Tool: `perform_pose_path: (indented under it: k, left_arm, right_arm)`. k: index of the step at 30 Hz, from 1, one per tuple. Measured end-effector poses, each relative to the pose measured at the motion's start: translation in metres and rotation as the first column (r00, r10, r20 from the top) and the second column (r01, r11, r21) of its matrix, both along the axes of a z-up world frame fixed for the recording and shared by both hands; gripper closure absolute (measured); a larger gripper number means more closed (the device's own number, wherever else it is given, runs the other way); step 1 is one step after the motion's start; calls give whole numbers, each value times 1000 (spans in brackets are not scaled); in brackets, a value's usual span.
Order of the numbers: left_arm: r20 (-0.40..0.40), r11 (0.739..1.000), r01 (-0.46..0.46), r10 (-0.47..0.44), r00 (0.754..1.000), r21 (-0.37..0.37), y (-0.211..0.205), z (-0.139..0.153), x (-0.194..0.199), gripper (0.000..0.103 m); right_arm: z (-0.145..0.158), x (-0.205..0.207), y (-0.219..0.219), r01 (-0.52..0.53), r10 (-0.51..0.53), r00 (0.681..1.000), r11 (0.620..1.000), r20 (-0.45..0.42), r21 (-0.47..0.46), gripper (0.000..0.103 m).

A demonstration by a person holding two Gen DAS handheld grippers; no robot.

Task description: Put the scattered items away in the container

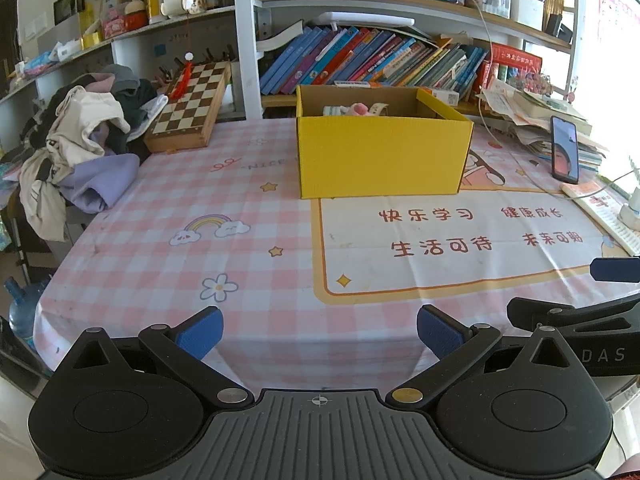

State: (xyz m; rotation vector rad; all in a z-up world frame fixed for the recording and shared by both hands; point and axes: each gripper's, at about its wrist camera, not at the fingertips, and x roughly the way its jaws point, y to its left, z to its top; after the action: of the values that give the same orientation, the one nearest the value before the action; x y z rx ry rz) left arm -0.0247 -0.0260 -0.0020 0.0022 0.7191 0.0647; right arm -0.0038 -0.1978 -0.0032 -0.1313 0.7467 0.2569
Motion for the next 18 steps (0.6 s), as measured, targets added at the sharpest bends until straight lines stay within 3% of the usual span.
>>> perform_pose_path:
  k: [18]
  left_arm:
    - [9,1000,-8,8,1000,4,-1,2,-4,0]
  right_arm:
    - [-1,-2,1,-8,8,1000,1000,-2,-5,0]
